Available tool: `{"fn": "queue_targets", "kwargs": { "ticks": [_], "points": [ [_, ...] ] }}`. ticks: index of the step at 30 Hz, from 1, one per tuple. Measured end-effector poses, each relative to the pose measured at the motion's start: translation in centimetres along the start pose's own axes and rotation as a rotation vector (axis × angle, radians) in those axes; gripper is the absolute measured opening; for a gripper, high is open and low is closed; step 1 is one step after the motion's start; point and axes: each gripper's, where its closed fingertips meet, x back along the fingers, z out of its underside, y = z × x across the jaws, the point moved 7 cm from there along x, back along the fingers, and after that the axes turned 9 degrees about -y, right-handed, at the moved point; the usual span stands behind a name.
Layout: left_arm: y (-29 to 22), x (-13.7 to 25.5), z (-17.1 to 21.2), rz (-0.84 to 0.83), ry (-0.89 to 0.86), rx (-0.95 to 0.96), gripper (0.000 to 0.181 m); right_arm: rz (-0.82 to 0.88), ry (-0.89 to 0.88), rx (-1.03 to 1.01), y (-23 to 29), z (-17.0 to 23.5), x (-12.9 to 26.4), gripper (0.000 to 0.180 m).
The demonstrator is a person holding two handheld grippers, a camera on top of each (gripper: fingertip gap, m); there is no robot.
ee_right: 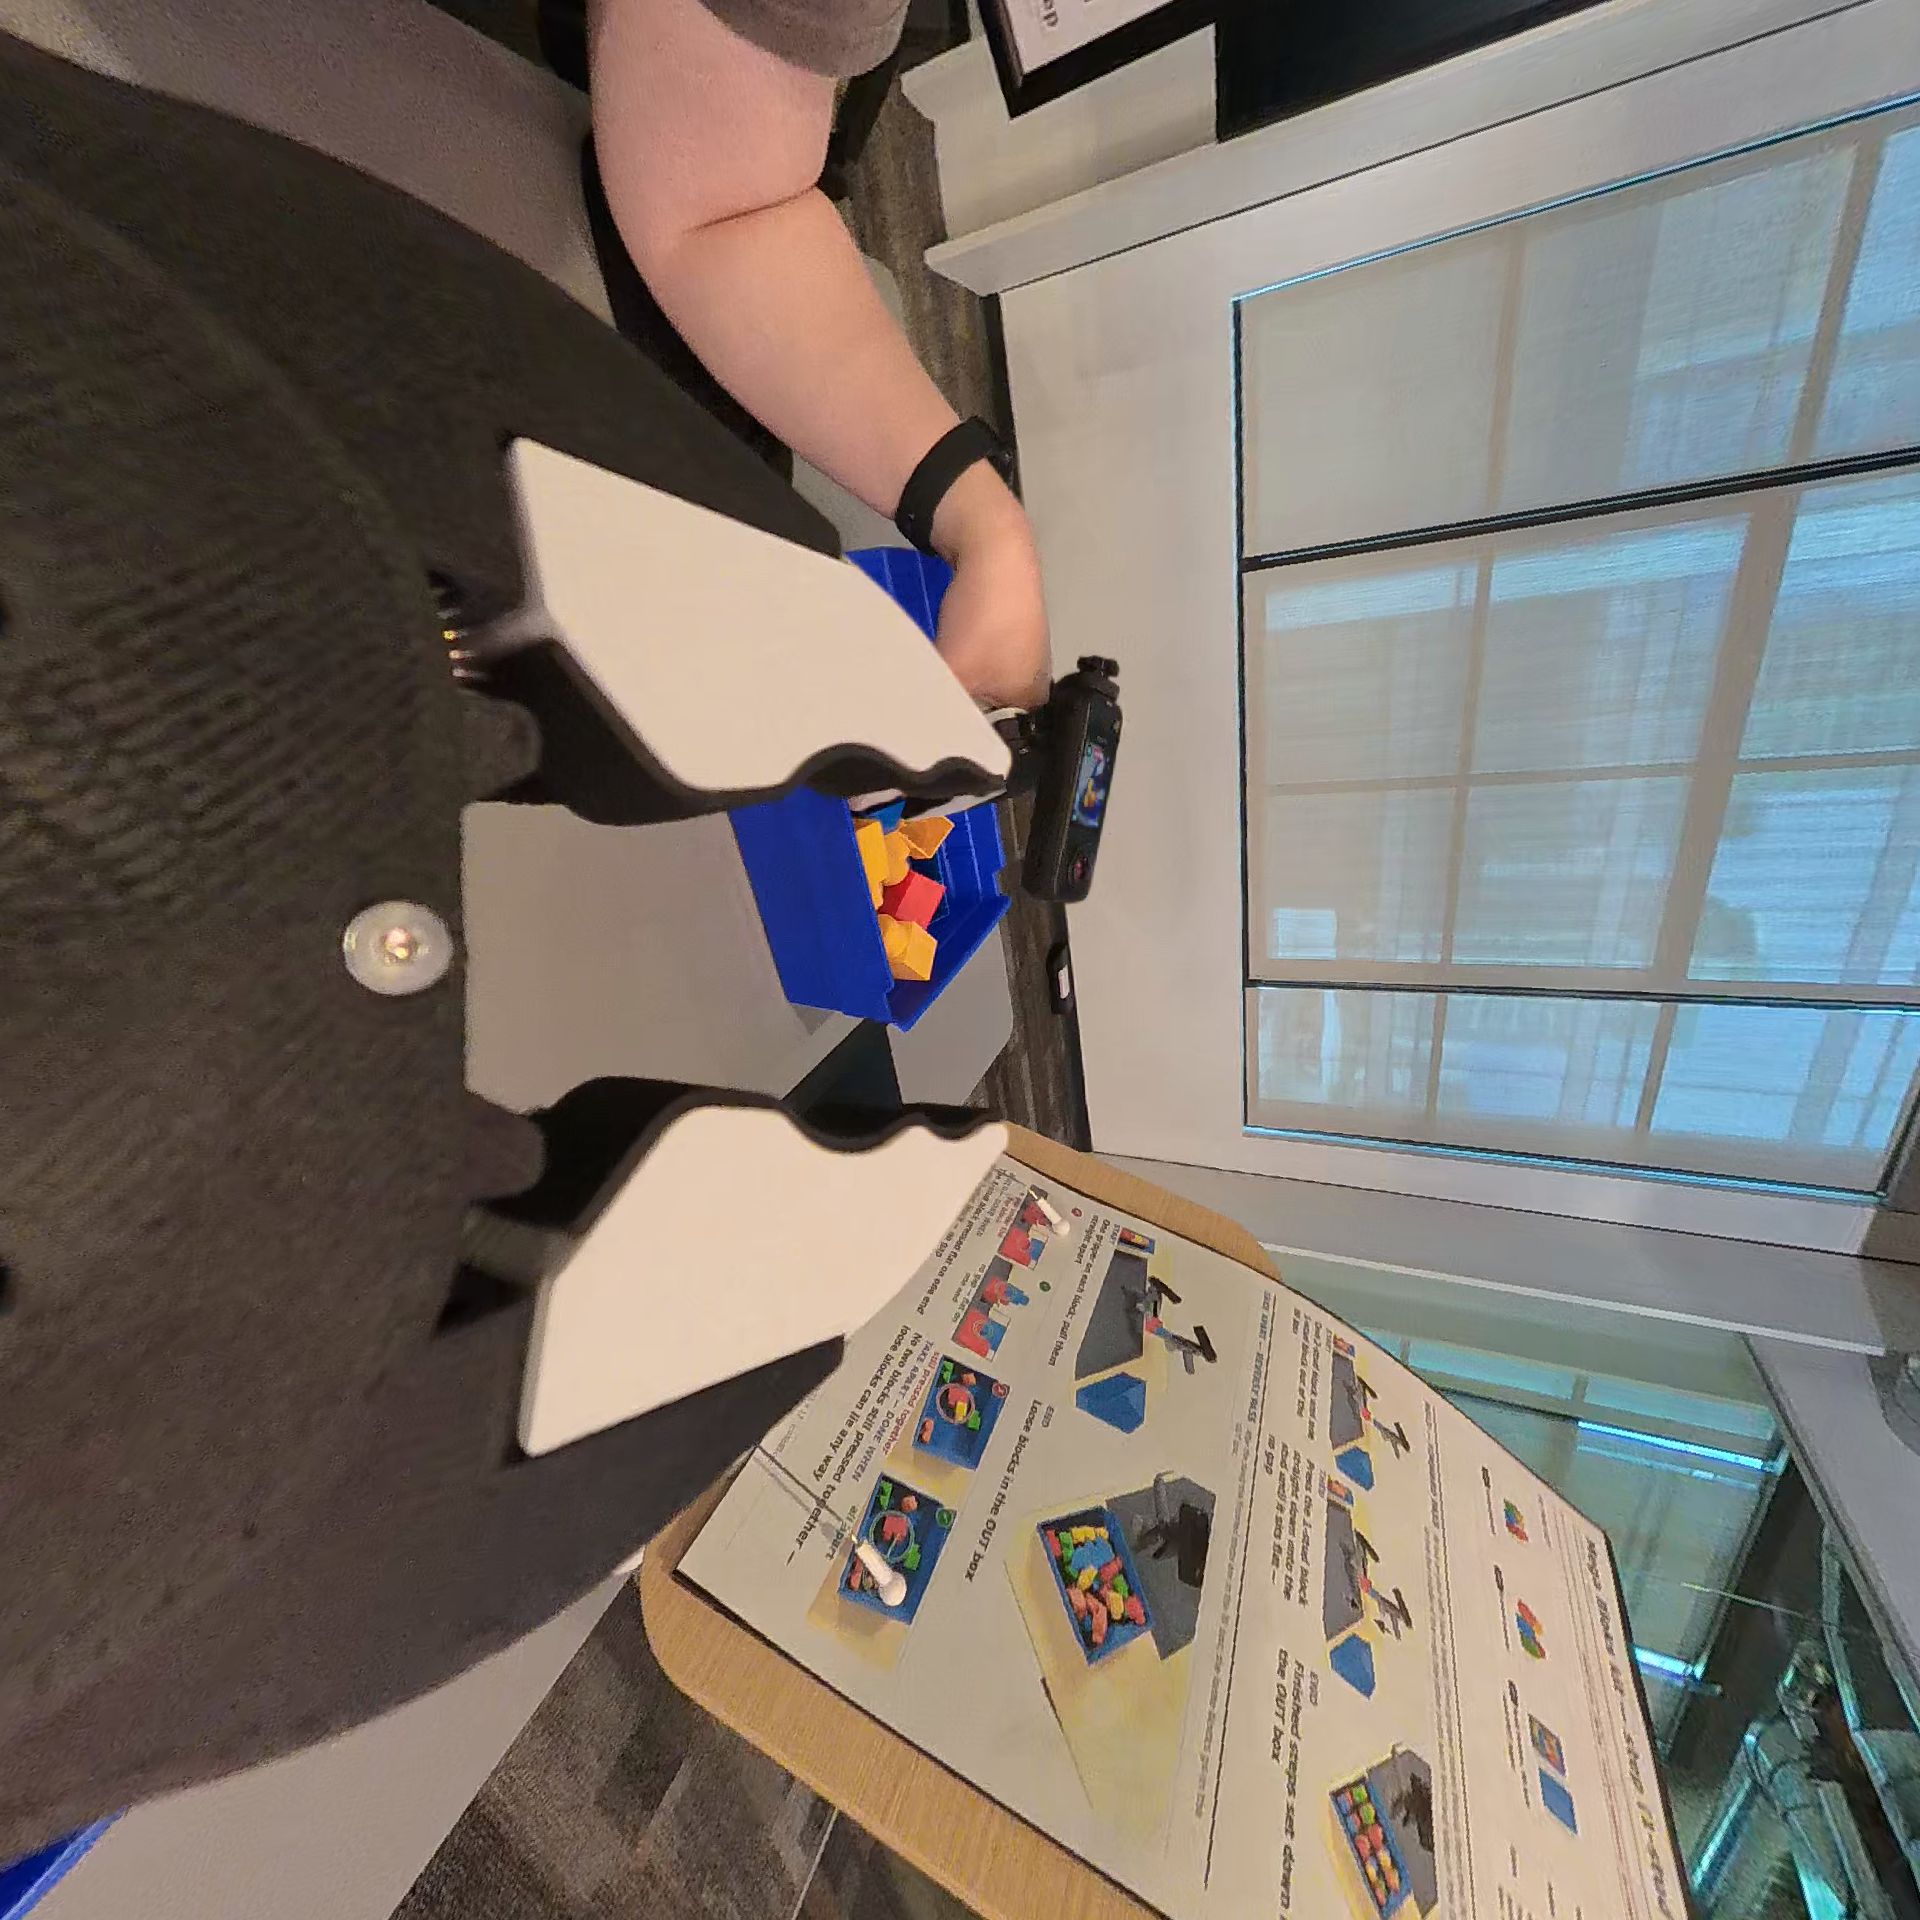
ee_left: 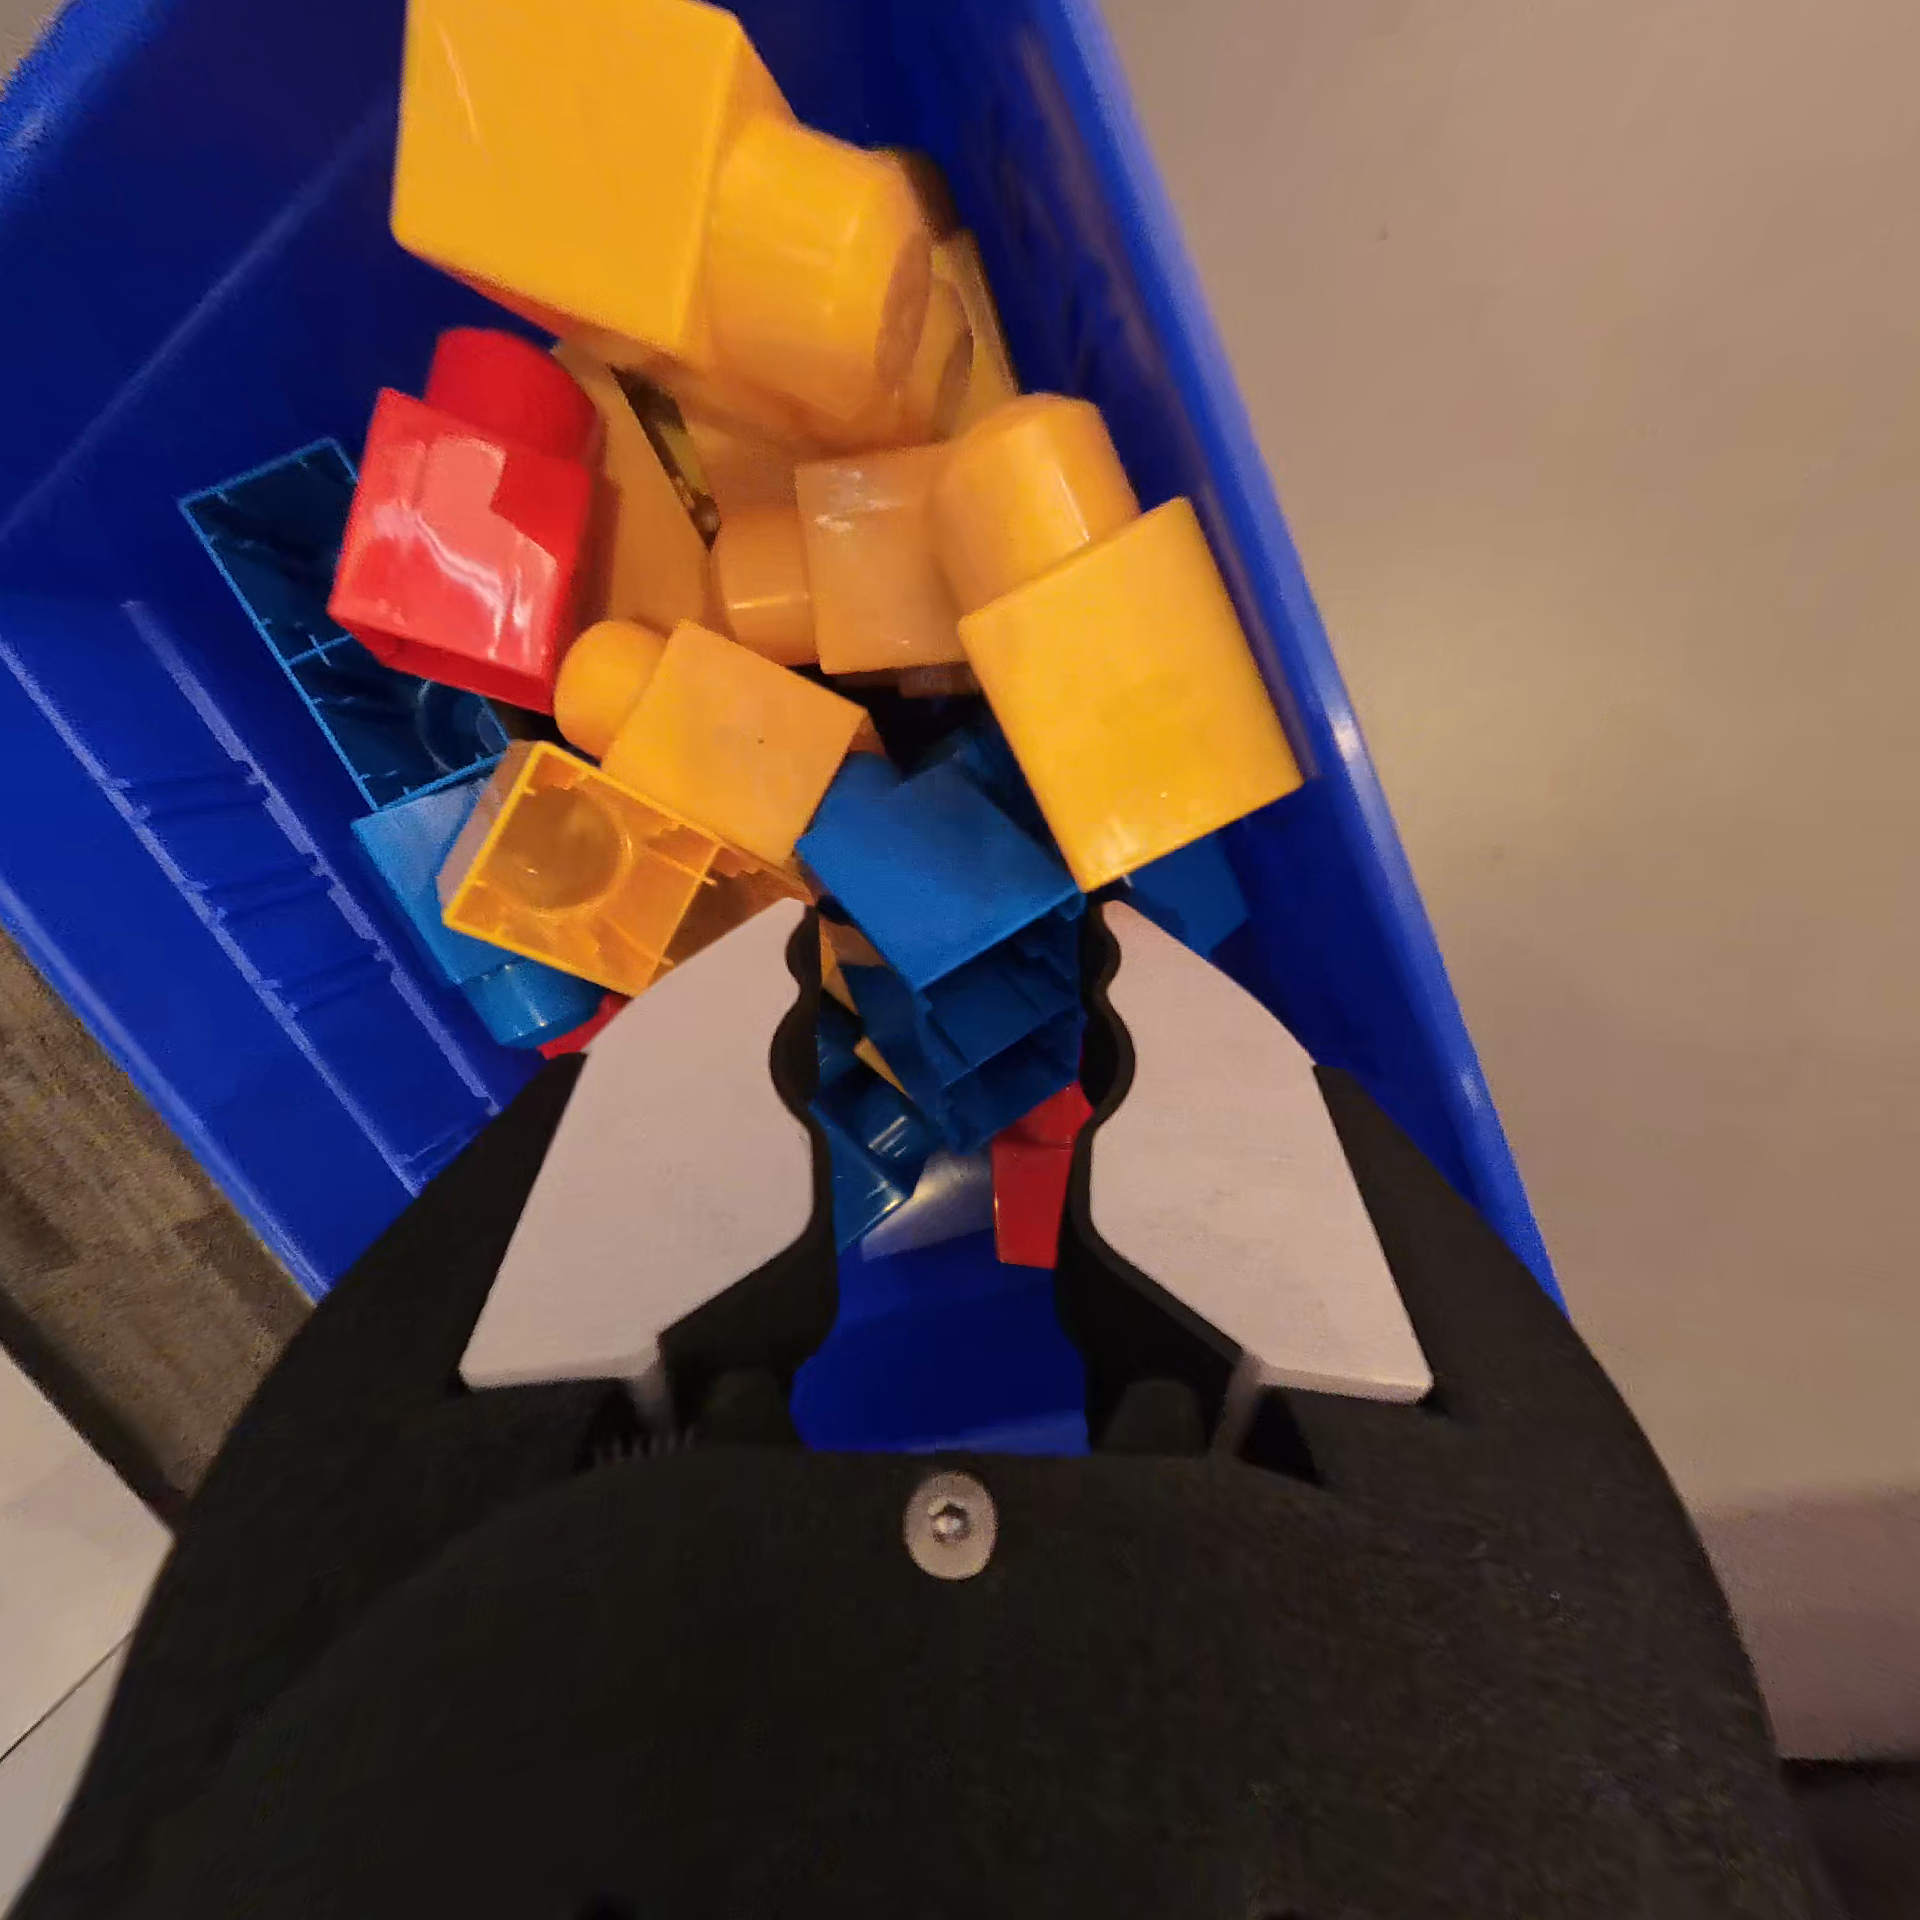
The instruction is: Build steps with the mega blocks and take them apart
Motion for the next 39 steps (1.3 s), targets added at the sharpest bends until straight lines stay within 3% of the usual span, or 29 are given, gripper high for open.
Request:
{"fn": "queue_targets", "kwargs": {
  "ticks": [6, 9, 12, 16, 18, 23, 26, 32, 39],
  "points": [
    [0.1, 0.9, 0.4, 0.01, 0.011, -0.037, 0.042, -0.024, 0.041, 0.049, 0.6, 0.2, -0.2, 0.057],
    [0.4, 3.6, 0.4, 0.089, -0.107, -0.011, 0.041, -0.039, 0.065, 0.07, 0.9, 0.5, -0.4, 0.057],
    [-0.7, 8.3, 0.0, 0.288, -0.37, -0.021, 0.041, -0.044, 0.081, 0.088, 1.0, 0.9, -0.6, 0.057],
    [-6.1, 13.4, -1.8, 0.68, -0.692, -0.141, 0.04, -0.057, 0.1, 0.086, 1.1, 1.4, -0.9, 0.057],
    [-10.0, 12.6, -2.8, 0.846, -0.648, -0.221, 0.04, -0.054, 0.115, 0.088, 1.0, 1.8, -1.1, 0.057],
    [-18.7, 5.1, -4.2, 1.122, -0.294, -0.256, 0.04, -0.038, 0.133, 0.074, 0.6, 2.3, -0.9, 0.057],
    [-20.4, 2.0, -4.1, 1.082, -0.196, -0.252, 0.04, -0.04, 0.146, 0.084, 0.6, 2.2, -0.7, 0.057],
    [-20.4, -0.2, -4.2, 1.074, -0.145, -0.195, 0.04, -0.051, 0.162, 0.119, 0.6, 2.0, -0.5, 0.057],
    [-18.9, -2.1, -4.4, 0.876, -0.118, -0.126, 0.046, -0.075, 0.192, 0.156, 1.0, 2.1, -0.6, 0.057]
  ]
}}
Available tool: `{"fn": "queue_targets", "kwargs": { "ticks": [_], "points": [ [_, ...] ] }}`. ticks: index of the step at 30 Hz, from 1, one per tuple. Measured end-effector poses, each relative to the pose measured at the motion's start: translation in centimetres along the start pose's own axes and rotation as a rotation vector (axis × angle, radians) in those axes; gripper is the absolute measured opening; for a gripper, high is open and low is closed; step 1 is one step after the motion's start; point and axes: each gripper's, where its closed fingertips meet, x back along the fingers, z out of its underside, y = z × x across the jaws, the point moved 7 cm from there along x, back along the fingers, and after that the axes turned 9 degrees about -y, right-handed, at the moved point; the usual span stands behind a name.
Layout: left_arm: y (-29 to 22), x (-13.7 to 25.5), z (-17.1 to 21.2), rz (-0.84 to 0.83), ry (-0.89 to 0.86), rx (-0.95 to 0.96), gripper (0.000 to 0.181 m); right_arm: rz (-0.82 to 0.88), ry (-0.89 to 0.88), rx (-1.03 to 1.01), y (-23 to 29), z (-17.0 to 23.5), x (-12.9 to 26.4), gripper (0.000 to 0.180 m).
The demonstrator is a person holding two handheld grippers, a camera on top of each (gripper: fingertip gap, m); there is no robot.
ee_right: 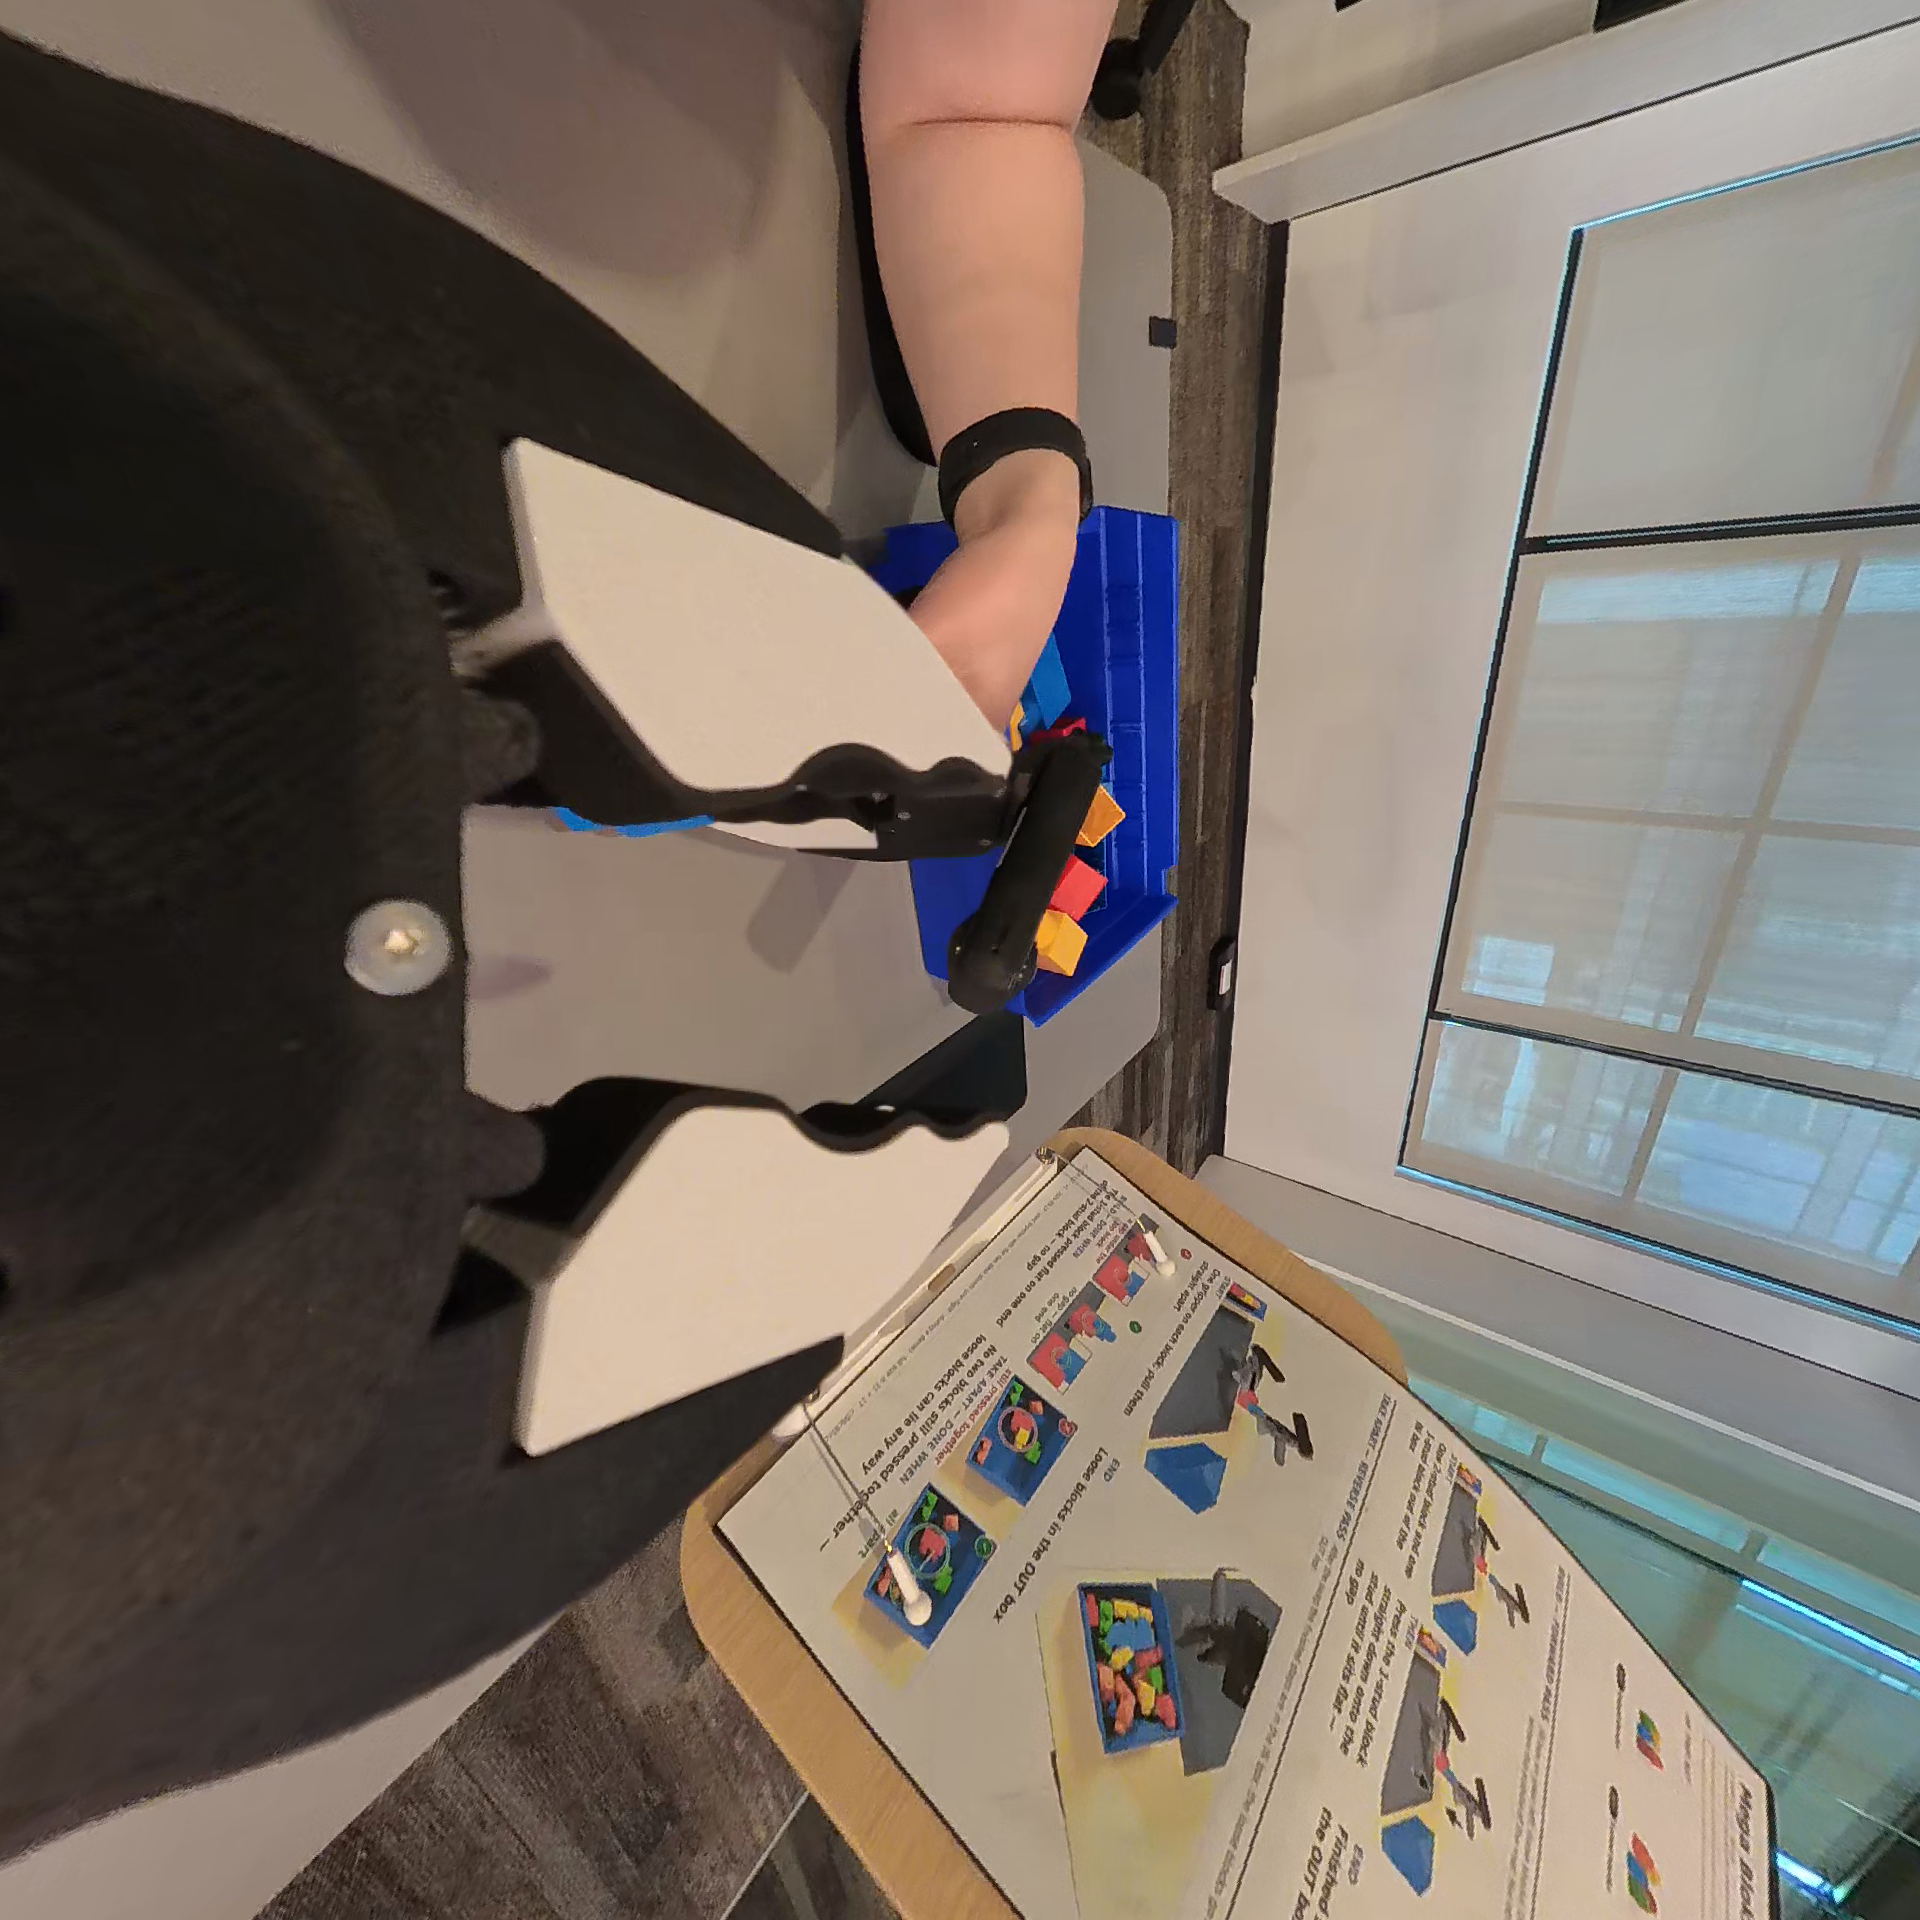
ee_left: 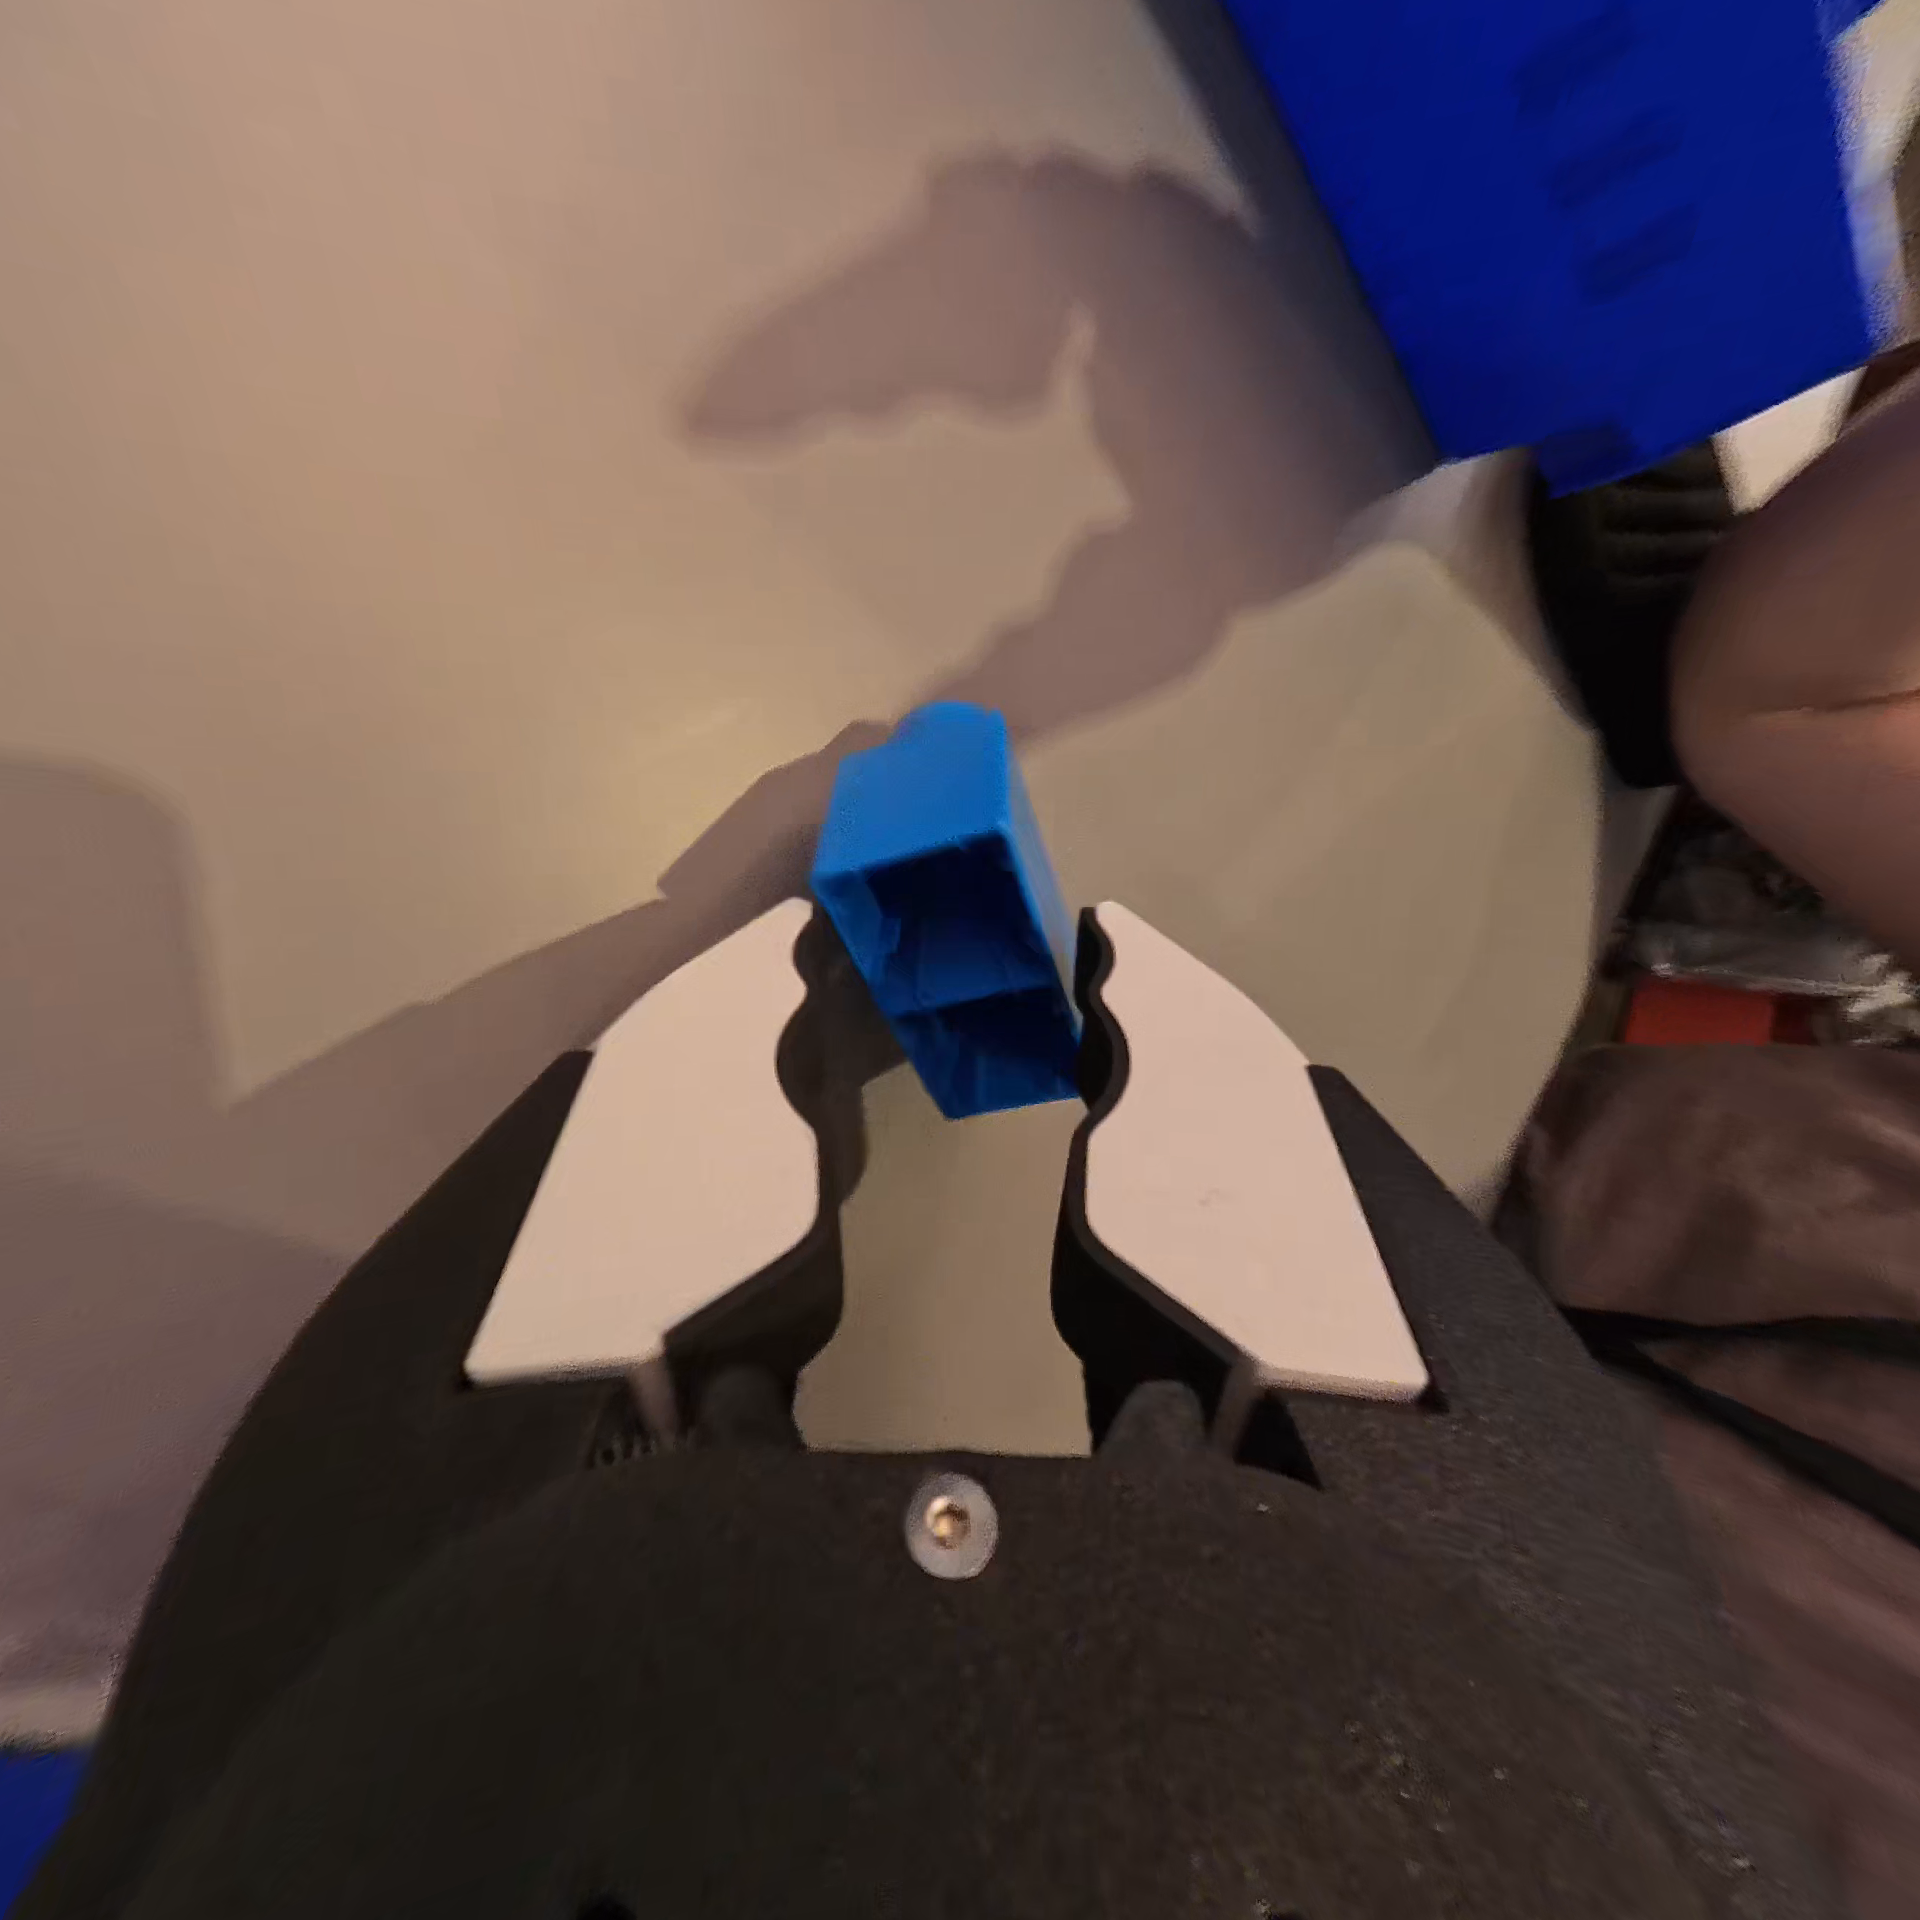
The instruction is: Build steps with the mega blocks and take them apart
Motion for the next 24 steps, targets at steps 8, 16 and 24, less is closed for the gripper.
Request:
{"fn": "queue_targets", "kwargs": {
  "ticks": [8, 16, 24],
  "points": [
    [0.9, -0.6, 0.5, -0.169, 0.081, -0.048, 0.052, -0.038, 0.048, 0.044, 0.9, 0.5, -0.7, 0.057],
    [-3.4, 13.2, -0.9, -0.417, -0.237, -0.273, 0.049, -0.058, 0.065, 0.115, 1.6, 0.6, -1.0, 0.058],
    [1.8, 20.4, 9.2, -0.674, 0.07, 0.073, 0.034, -0.059, 0.064, 0.075, 1.3, 0.9, -1.1, 0.058]
  ]
}}
